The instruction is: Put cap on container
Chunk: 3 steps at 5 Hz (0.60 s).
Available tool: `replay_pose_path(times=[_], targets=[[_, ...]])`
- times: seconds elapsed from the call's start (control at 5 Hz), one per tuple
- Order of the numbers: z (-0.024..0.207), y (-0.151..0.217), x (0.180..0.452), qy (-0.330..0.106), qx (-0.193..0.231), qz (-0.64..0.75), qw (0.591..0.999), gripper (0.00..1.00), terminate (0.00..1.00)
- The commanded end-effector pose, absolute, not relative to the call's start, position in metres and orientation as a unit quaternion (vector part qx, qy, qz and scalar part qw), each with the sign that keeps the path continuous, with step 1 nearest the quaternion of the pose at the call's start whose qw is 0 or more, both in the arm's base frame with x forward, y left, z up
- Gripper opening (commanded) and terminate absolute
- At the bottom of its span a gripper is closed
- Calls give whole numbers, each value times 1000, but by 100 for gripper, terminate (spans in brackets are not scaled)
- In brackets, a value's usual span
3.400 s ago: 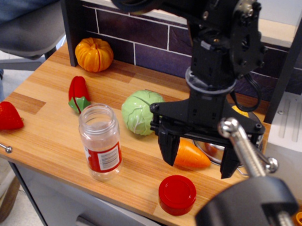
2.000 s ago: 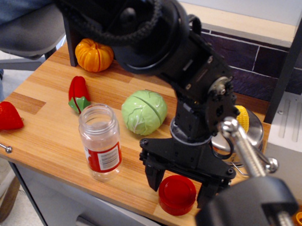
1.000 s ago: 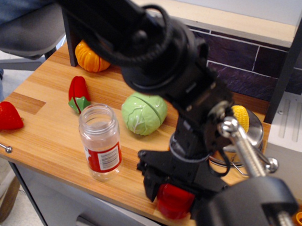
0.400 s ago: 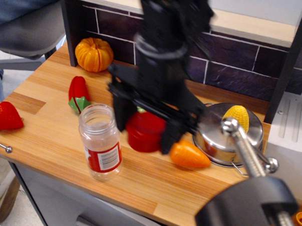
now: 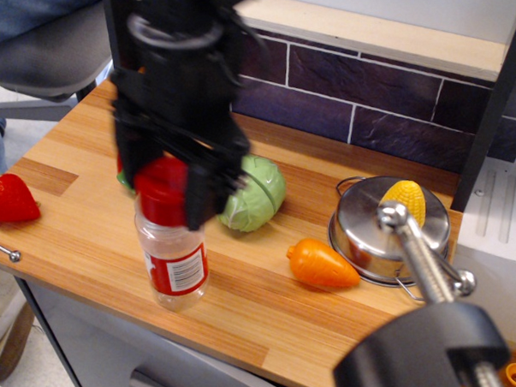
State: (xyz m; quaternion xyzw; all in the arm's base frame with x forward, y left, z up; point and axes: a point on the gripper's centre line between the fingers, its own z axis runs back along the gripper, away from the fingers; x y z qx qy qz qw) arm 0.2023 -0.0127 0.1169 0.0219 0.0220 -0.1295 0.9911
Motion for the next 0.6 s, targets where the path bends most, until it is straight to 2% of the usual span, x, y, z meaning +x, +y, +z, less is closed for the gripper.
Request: replay_pose_path(times=[0.0,0.4], targets=[[121,2,206,-13,36,-153,987,0,0],[95,1,216,-52,21,-147,988,0,0]])
